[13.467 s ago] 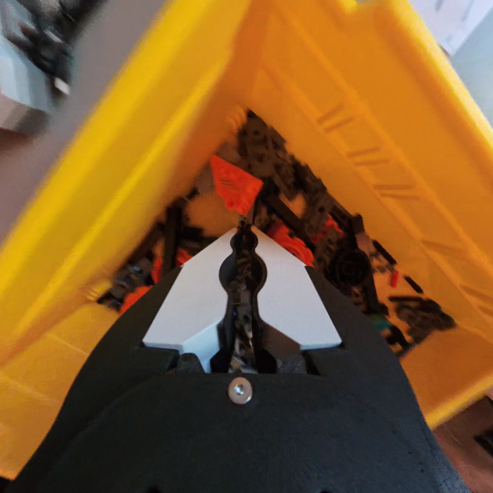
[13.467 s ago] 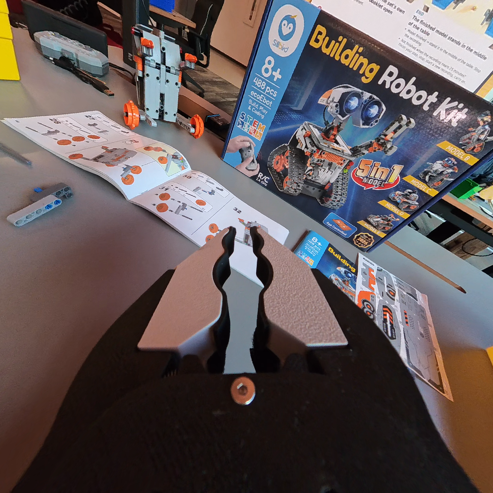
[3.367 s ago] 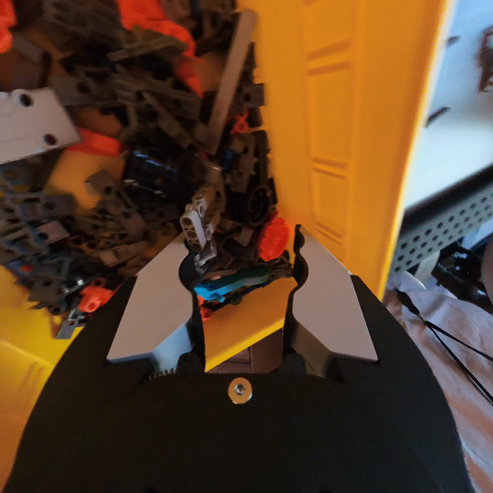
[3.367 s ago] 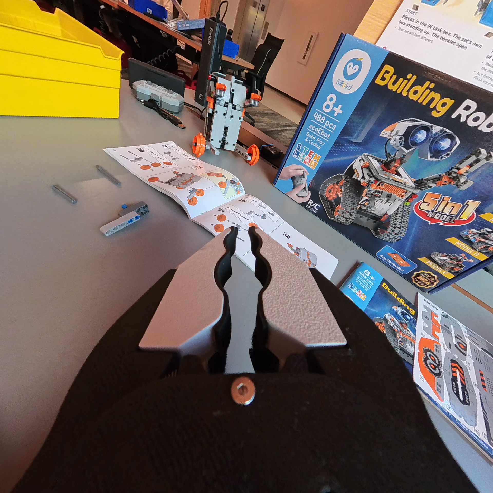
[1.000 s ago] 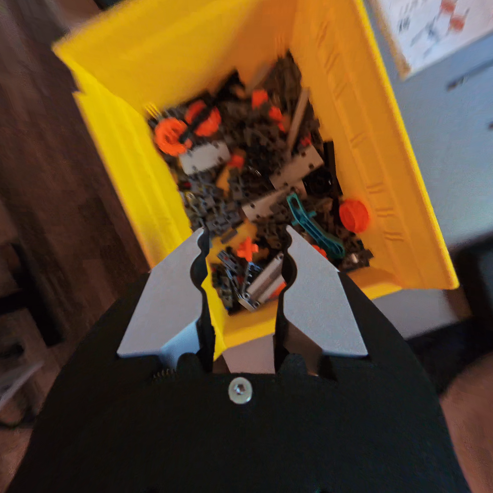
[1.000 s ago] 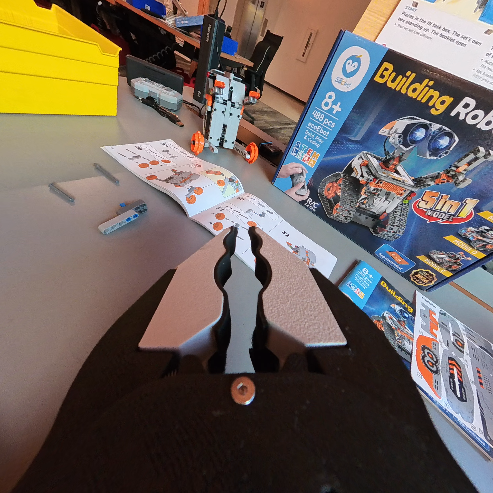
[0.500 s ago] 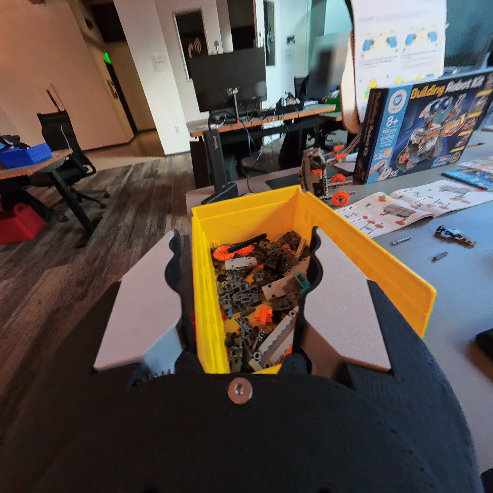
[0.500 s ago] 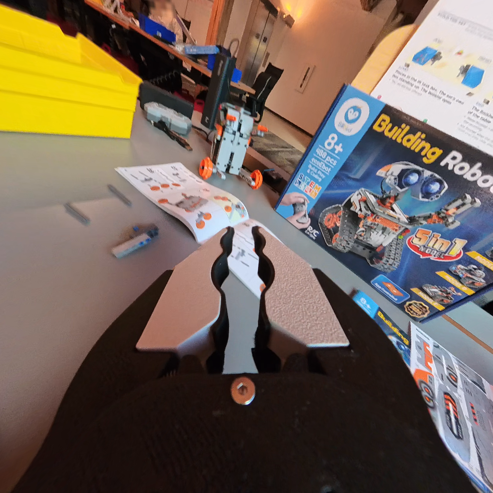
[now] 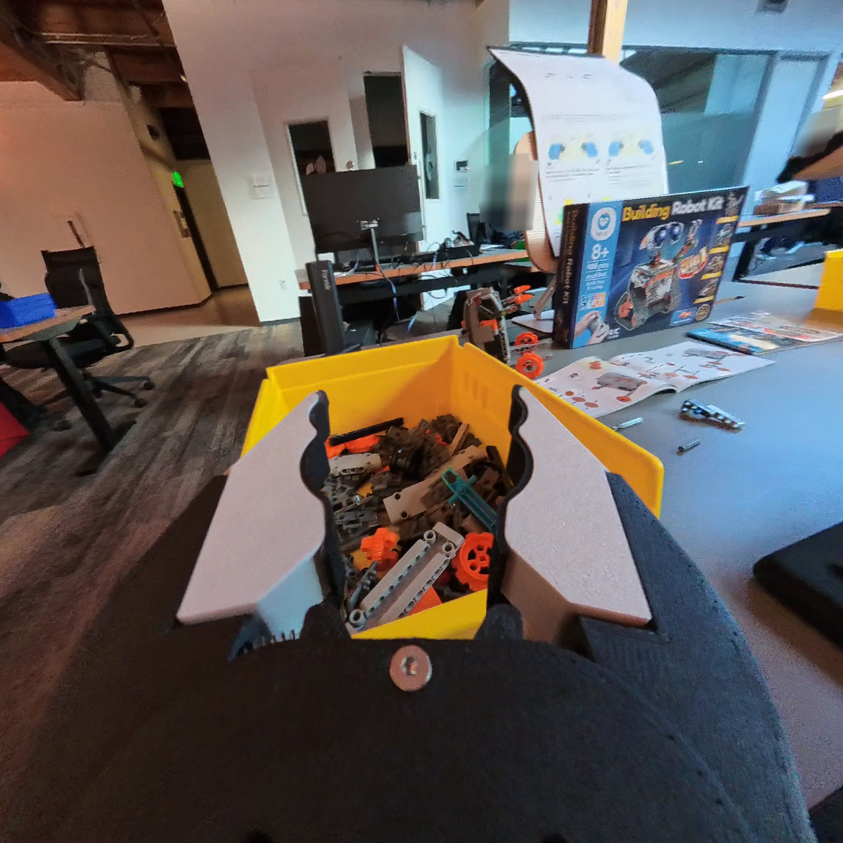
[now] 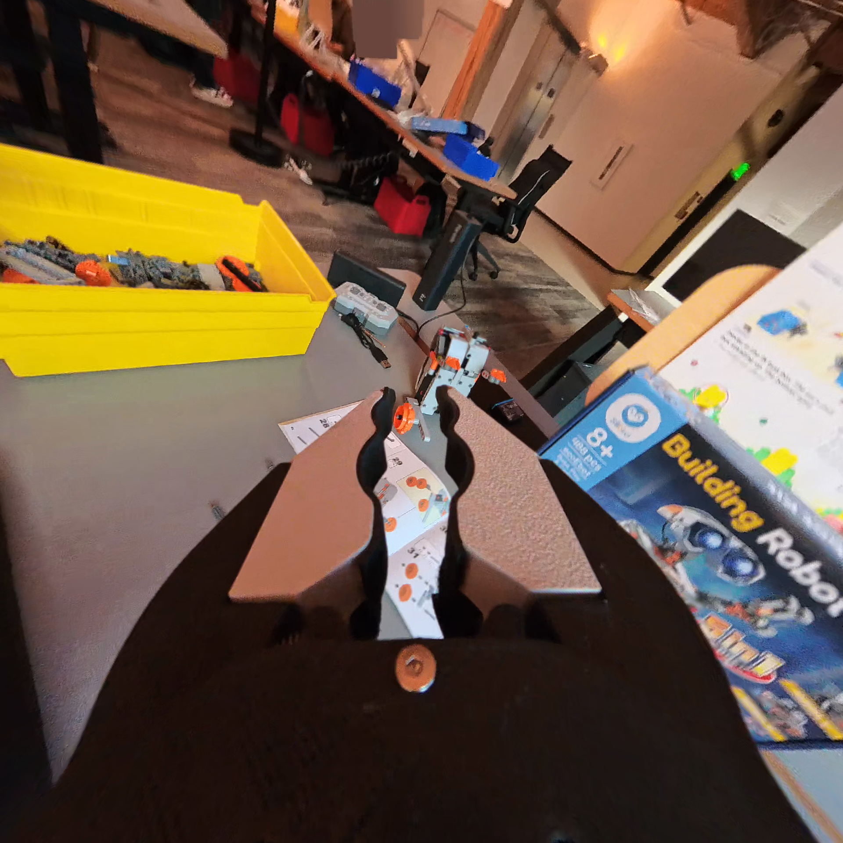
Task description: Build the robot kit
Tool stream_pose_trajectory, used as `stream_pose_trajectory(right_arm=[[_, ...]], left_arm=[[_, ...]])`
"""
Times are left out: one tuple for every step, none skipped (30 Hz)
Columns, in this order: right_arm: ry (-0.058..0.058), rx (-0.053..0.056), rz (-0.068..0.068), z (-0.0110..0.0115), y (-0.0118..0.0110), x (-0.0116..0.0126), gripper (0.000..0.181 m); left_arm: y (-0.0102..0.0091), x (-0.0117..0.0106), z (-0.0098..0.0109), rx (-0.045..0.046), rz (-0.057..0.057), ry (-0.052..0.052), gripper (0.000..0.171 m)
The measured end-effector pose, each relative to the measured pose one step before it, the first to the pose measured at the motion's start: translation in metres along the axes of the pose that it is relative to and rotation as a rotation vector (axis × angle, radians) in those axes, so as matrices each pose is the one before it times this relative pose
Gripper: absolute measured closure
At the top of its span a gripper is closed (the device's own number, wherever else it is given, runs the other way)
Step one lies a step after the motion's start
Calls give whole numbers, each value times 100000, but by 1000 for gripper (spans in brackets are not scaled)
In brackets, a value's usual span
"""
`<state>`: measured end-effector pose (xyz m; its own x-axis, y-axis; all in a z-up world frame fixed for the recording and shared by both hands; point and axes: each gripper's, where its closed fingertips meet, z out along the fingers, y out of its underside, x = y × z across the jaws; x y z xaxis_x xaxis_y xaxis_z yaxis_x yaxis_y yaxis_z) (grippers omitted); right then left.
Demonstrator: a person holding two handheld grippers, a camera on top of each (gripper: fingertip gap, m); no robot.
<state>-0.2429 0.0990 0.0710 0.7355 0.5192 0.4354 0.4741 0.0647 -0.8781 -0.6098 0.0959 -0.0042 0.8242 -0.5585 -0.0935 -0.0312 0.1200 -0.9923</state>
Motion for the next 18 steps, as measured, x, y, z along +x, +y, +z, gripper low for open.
stream_pose_trajectory(right_arm=[[-1300, -1112, -2376, 372, -785, 20, 162], [-1920, -703, -1915, 468, -772, -96, 162], [-1889, -1119, -994, 554, -665, -123, 162], [-2127, -1361, 85, 649, -590, -187, 161], [-4179, -944, 988, 800, -614, -524, 159], [-4698, -791, 2244, 942, -637, -621, 157], [-4087, -156, 2076, 1057, -722, -544, 155], [-4596, 706, 1280, 1198, -849, -616, 154], [-5223, -59, 1415, 1400, -763, -645, 153], [-4726, -631, 758, 1585, -708, -512, 152], [-4031, -1187, -846, 1742, -658, -358, 152], [-3337, -1990, -2396, 1851, -552, -188, 153], [-3230, -1976, -2675, 1934, -503, -137, 153], [-4466, -1829, -1976, 2015, -464, -323, 153], [-5329, -2295, -1615, 2069, -339, -508, 155], [-5070, -2119, -1740, 2105, -265, -539, 157], [-3944, -1457, -1135, 2126, -283, -419, 158], [-4305, -1319, -679, 2155, -257, -531, 160]], left_arm=[[-29, 171, 191, -619, -831, 2186, 97], [-79, -18, 141, -827, -242, 738, 102], [-287, -329, 28, 322, 1431, -1529, 107], [-508, -503, -83, 1781, 2622, -2678, 109], [-485, -564, -111, 1576, 2434, -2520, 113], [-203, -464, -111, 37, 1456, -1124, 115], [155, -387, -99, -1572, 27, -208, 114], [349, -434, -98, -1692, -947, -451, 112], [461, -439, -81, -1338, -1264, -391, 113], [512, -383, -33, -1283, -1582, -9, 115], [466, -300, 22, -1080, -1913, 455, 116], [462, -176, 38, -1319, -1681, 996, 117], [460, -142, 21, -1787, -909, 846, 118], [336, -311, -44, -1579, 178, -704, 119], [133, -465, -112, -668, 697, -2008, 120], [0, -432, -141, -57, 438, -1930, 122], [-44, -354, -142, 222, -84, -1301, 123], [-36, -253, -133, 303, -172, -616, 123]])
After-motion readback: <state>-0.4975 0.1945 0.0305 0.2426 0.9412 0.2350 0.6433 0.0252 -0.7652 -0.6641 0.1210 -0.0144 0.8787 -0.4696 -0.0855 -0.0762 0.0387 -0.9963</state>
